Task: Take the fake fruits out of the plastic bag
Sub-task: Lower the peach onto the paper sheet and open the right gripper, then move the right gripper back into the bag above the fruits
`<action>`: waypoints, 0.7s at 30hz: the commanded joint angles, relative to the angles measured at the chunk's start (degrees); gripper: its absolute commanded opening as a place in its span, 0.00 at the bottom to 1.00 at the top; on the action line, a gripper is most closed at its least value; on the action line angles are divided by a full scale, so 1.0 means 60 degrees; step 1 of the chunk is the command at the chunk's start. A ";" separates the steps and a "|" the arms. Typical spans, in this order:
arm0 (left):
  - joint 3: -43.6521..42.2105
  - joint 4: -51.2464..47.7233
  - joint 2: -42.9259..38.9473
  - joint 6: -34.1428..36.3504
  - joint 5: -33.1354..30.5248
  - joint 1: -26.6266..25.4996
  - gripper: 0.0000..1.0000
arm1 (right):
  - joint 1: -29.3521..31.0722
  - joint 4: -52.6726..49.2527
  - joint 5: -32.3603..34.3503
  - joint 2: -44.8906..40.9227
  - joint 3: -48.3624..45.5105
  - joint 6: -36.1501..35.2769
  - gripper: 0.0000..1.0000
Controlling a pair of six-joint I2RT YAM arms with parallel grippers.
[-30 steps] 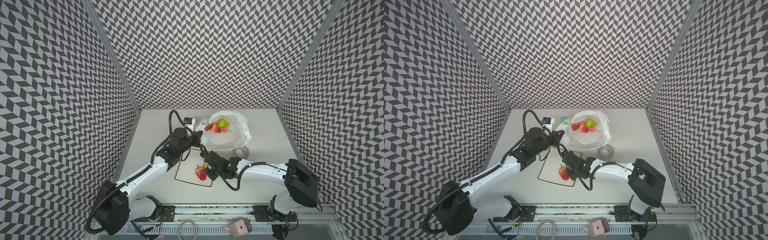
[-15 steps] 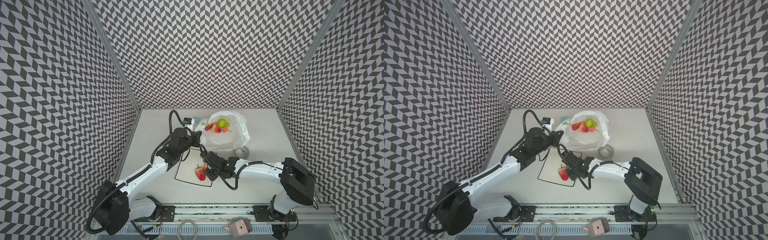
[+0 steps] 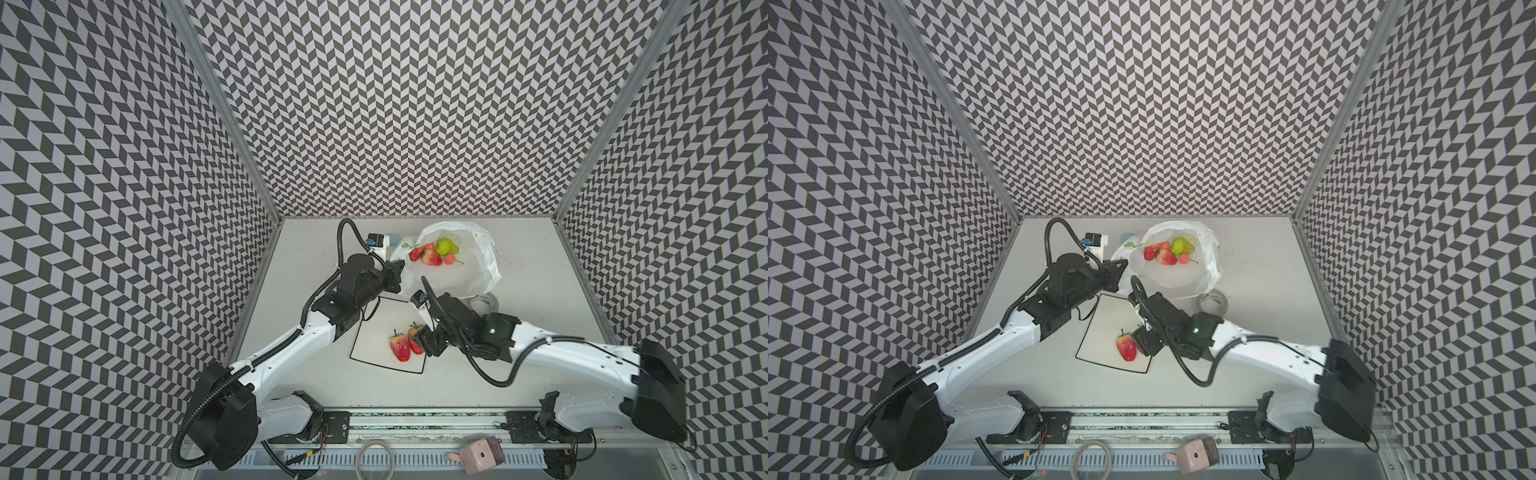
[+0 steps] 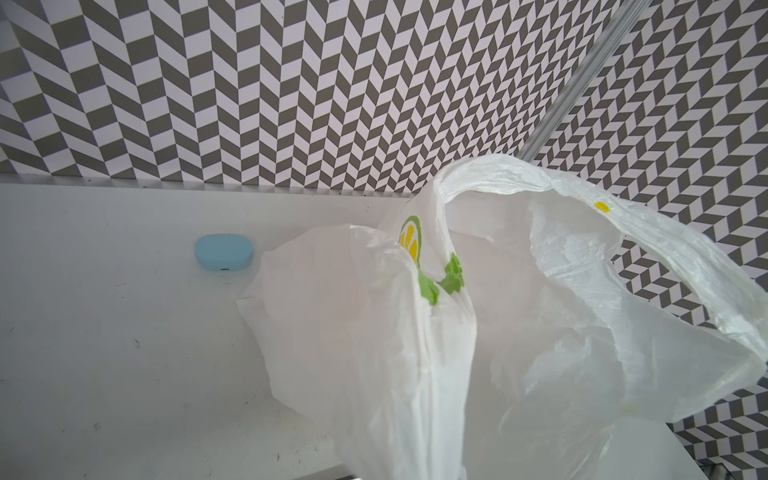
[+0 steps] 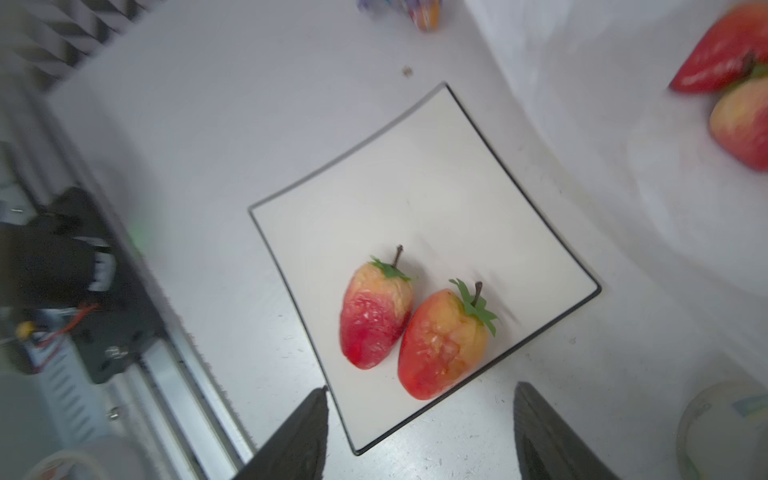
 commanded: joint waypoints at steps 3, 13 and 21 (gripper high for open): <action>0.0261 0.0153 -0.0001 -0.0008 0.0045 0.0027 0.00 | -0.0033 0.2517 -0.0168 -0.2440 -0.1433 -0.0312 0.66; 0.0228 0.0215 0.0072 -0.0195 0.0236 0.0027 0.00 | -0.1403 0.3554 0.3490 -0.0864 -0.0404 0.4128 0.59; 0.0200 0.0095 -0.0038 -0.0168 0.0224 0.0027 0.00 | -0.2815 0.1748 0.3066 0.2341 0.1616 0.7978 0.57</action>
